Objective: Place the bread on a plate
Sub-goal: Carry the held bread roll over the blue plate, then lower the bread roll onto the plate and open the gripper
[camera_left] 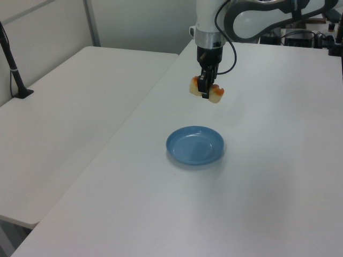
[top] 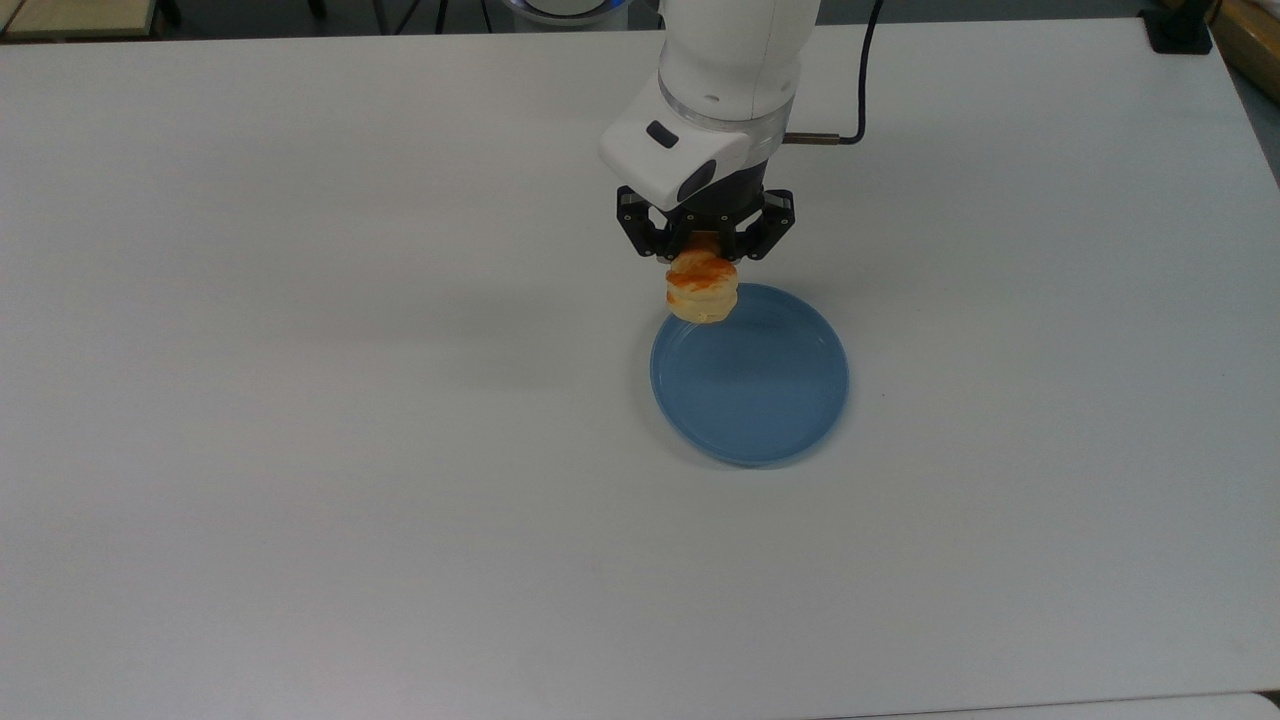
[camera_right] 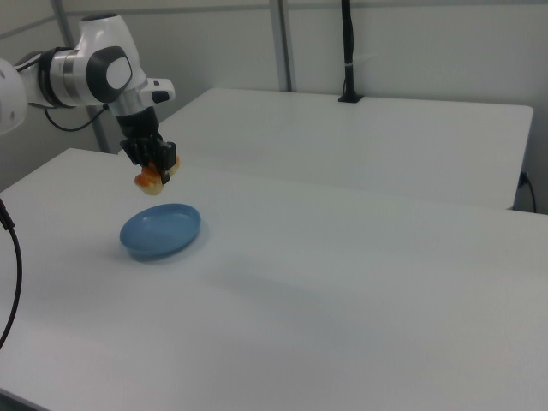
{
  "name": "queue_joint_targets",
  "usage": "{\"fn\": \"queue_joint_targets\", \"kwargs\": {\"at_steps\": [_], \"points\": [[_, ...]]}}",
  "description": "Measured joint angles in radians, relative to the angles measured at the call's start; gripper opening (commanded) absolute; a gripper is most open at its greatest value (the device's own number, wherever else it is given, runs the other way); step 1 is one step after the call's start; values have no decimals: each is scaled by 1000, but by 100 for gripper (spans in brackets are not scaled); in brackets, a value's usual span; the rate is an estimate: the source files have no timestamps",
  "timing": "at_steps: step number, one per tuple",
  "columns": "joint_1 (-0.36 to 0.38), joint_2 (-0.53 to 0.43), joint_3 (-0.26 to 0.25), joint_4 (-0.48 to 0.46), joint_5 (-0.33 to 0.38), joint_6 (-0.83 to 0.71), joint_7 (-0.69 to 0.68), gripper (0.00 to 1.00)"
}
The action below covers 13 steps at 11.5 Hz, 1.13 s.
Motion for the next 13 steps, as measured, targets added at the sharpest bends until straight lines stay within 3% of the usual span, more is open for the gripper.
{"fn": "queue_joint_targets", "kwargs": {"at_steps": [7, 10, 13], "points": [[8, 24, 5, 8, 0, 3, 50, 36], [36, 92, 8, 17, 0, 5, 74, 36], [70, 178, 8, 21, 0, 59, 113, 49]]}}
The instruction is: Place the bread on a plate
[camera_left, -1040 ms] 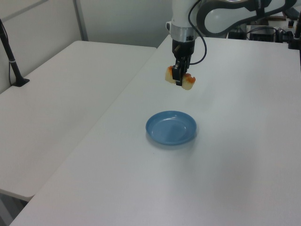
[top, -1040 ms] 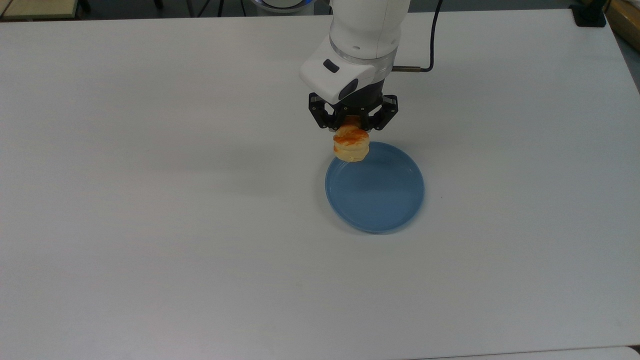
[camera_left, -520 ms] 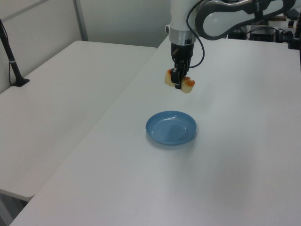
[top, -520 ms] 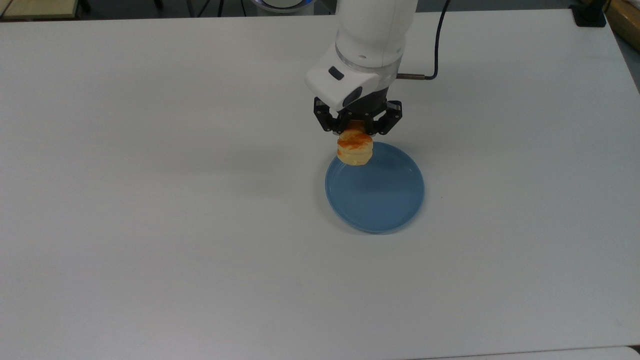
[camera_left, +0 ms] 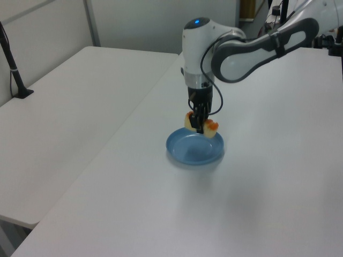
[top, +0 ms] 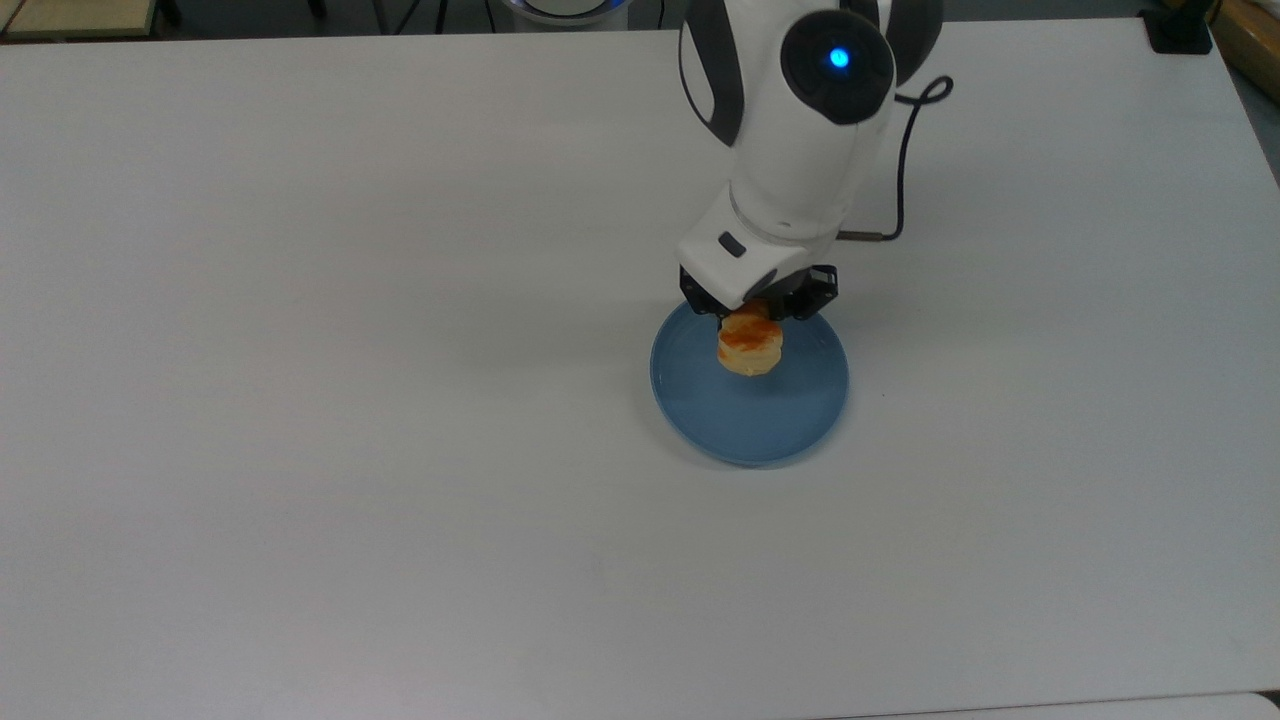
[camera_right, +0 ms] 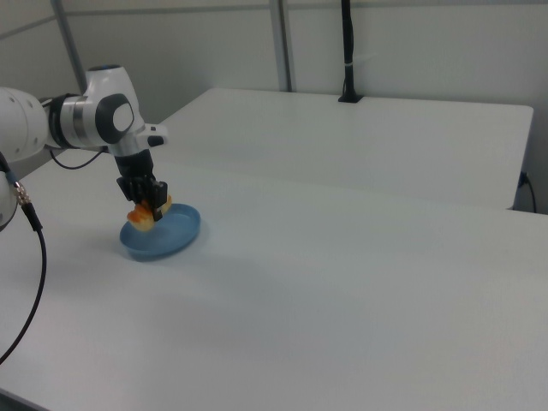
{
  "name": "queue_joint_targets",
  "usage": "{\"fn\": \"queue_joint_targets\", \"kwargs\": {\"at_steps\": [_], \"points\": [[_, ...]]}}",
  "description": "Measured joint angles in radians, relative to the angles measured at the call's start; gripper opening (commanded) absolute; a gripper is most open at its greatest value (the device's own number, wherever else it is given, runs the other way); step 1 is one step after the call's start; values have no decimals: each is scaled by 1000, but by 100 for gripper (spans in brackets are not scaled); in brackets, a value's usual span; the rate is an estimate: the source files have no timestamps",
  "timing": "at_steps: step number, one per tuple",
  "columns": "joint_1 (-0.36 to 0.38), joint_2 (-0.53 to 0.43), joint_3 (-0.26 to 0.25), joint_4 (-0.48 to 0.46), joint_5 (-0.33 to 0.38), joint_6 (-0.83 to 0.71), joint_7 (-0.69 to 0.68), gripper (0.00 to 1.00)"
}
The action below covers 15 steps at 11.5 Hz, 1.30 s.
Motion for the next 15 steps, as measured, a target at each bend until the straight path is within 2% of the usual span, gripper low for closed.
{"fn": "queue_joint_targets", "kwargs": {"at_steps": [2, 3, 4, 11, 15], "points": [[13, 30, 0, 6, 0, 22, 41, 72], [15, 44, 0, 8, -1, 45, 69, 90], [15, 56, 0, 9, -3, 61, 85, 100], [15, 68, -2, 26, -30, 68, 98, 100], [-6, -52, -12, 49, -50, -24, 98, 100]]}}
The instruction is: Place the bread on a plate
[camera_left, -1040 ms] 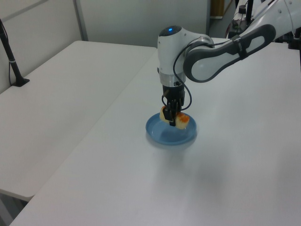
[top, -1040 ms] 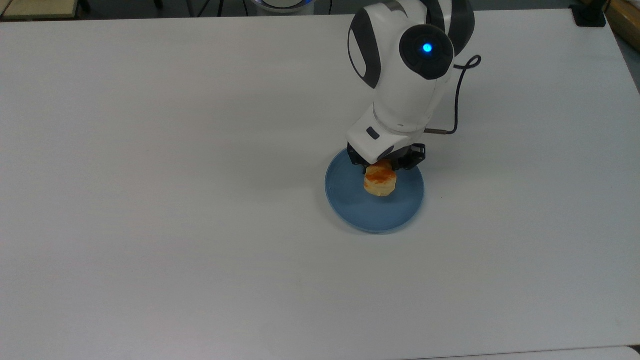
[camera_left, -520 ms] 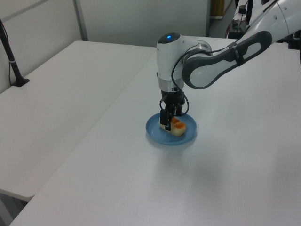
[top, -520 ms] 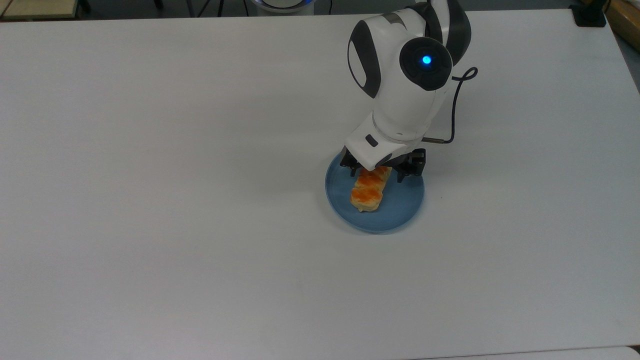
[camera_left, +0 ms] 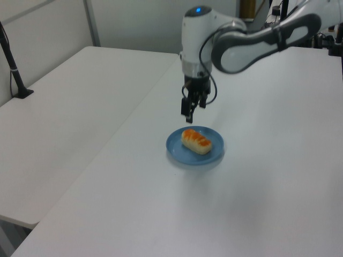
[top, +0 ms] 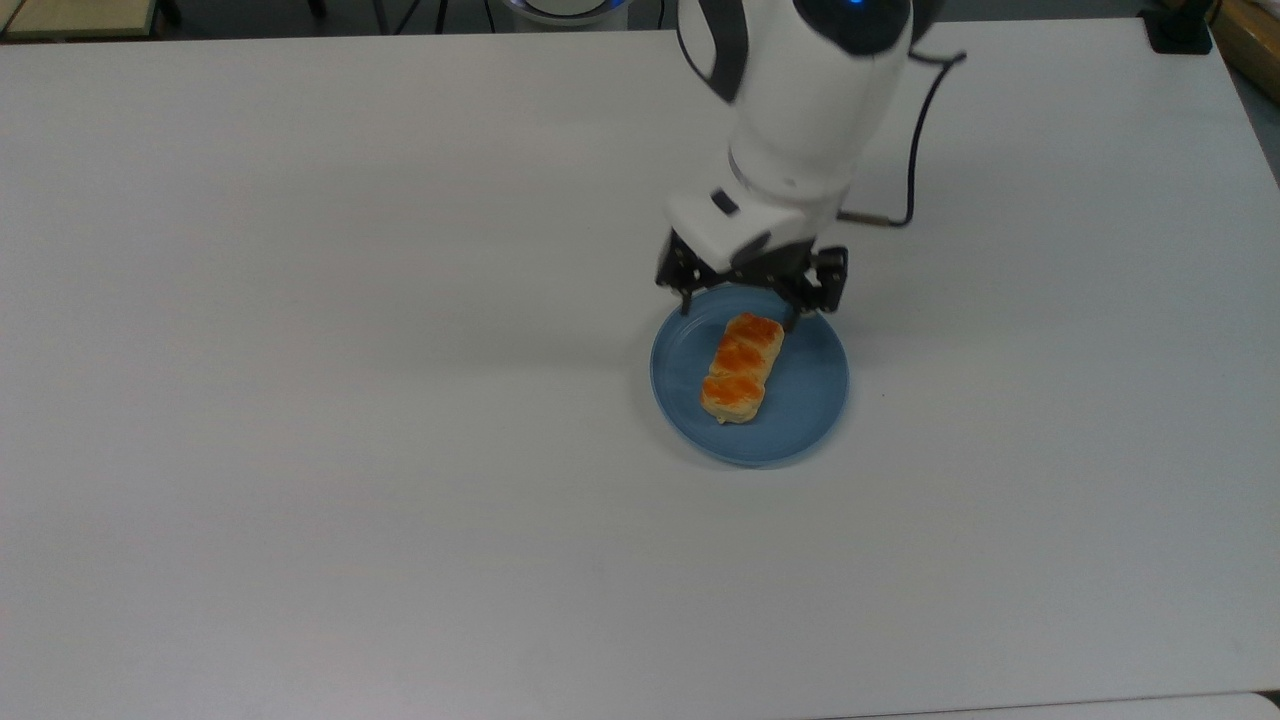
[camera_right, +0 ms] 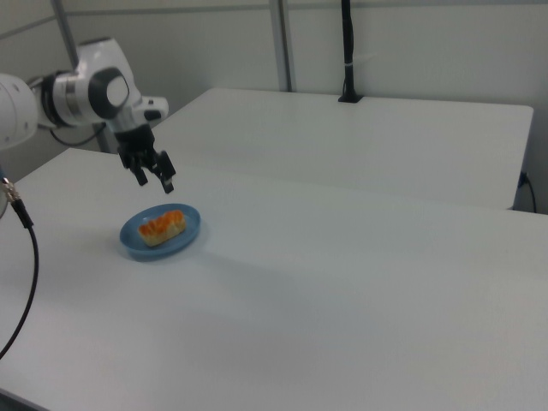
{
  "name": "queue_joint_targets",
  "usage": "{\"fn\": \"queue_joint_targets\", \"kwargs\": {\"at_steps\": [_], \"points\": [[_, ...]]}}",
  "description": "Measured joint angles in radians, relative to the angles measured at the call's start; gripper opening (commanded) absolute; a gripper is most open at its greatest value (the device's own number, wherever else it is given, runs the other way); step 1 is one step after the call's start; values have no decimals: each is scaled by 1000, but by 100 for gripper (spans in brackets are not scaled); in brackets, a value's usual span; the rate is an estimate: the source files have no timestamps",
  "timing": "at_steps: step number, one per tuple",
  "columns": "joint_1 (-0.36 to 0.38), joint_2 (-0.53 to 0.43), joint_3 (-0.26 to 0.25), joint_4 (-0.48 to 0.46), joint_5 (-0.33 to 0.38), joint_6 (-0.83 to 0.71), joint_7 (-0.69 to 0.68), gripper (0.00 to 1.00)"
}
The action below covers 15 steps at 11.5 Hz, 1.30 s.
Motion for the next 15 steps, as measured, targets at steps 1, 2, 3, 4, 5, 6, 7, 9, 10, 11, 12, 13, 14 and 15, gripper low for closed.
{"fn": "queue_joint_targets", "kwargs": {"at_steps": [1, 2, 3, 4, 5, 6, 7, 9, 10, 11, 12, 13, 14, 15], "points": [[-16, -49, 0, 0, 0, -53, -13, 100], [-32, -96, 0, -1, 0, -113, -34, 100], [-52, -146, 0, -2, 0, -178, -71, 100], [-70, -189, 0, -3, 0, -232, -117, 100], [-92, -227, 0, -4, 0, -277, -166, 100], [-125, -267, -1, -10, 0, -314, -222, 100], [-148, -287, -2, -21, 0, -323, -260, 100], [-188, -322, -16, -59, 8, -325, -338, 100], [-191, -337, -52, -74, 37, -330, -390, 100], [-191, -350, -91, -84, 63, -349, -450, 100], [-193, -360, -122, -90, 78, -365, -498, 100], [-193, -365, -135, -94, 84, -368, -514, 100], [-192, -367, -136, -96, 85, -369, -516, 100], [-191, -369, -136, -98, 86, -369, -516, 100]]}}
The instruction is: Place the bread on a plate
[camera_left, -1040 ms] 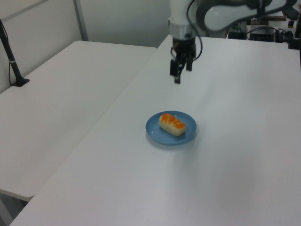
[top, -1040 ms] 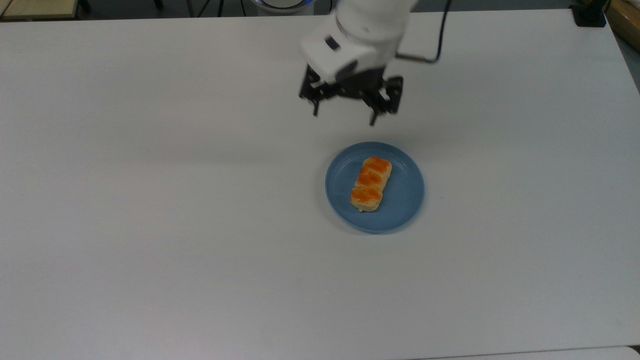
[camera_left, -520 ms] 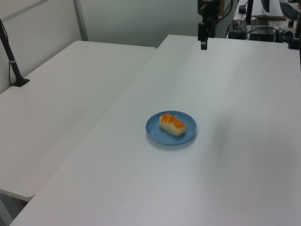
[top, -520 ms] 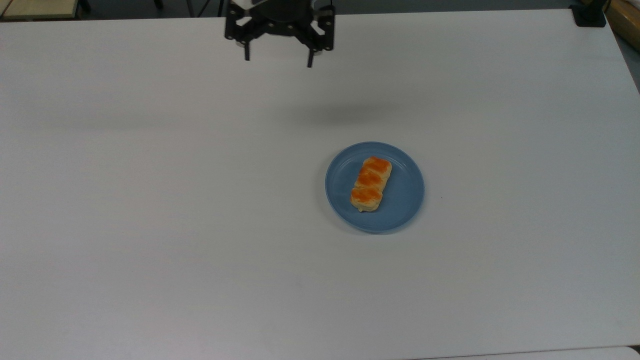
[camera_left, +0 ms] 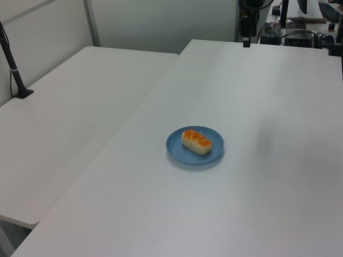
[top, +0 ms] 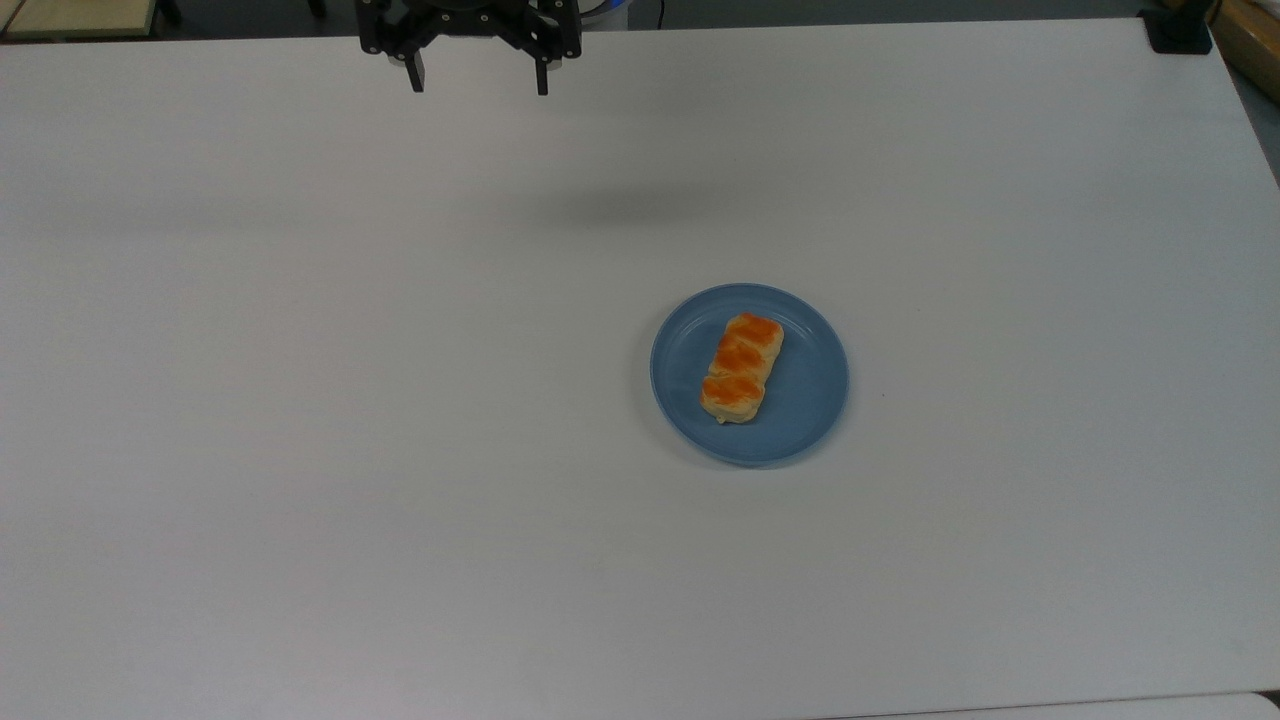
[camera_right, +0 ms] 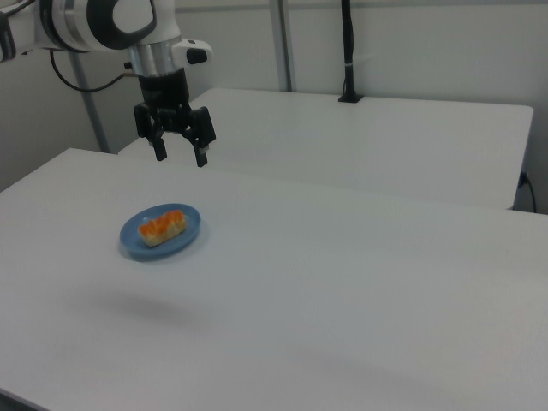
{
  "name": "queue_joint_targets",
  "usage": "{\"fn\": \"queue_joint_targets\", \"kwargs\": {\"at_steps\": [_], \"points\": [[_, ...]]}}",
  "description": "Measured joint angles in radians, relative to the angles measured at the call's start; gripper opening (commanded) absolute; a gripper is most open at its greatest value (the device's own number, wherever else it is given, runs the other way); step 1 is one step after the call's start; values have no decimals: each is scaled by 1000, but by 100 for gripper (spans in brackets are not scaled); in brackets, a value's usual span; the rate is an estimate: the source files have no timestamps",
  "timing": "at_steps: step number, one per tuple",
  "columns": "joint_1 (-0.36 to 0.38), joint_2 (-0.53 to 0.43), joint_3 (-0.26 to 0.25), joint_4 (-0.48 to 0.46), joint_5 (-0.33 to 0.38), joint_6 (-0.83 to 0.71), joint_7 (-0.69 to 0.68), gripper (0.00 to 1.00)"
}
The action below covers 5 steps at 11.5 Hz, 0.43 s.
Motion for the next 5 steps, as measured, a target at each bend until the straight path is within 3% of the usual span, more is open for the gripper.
{"fn": "queue_joint_targets", "kwargs": {"at_steps": [5], "points": [[-1, -12, 0, -14, 0, 0, 8, 100]]}}
